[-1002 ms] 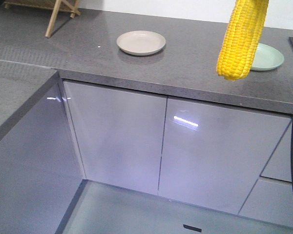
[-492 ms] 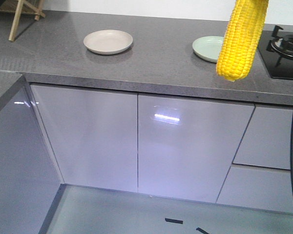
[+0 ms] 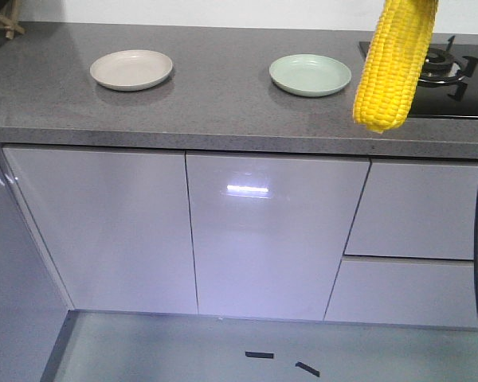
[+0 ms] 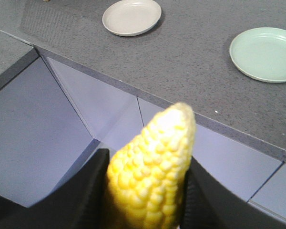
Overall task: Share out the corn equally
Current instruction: 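Drive the base along the counter toward the two empty plates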
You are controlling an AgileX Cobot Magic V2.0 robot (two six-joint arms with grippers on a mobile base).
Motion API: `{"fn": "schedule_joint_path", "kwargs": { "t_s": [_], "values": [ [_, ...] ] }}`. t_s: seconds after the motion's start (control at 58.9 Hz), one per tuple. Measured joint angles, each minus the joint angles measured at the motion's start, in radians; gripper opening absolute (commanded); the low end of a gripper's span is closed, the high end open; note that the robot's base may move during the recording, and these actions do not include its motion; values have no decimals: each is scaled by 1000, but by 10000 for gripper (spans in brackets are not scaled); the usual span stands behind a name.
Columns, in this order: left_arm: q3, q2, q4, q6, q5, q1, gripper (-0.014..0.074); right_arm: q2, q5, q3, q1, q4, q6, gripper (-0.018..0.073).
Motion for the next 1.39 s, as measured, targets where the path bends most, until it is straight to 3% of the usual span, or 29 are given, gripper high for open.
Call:
{"fn": "schedule_joint_path", "kwargs": {
  "t_s": [1.392],
  "values": [
    [0,0,0,0,0,0,-6,0,0,0,0,0,0,-8]
  ]
}}
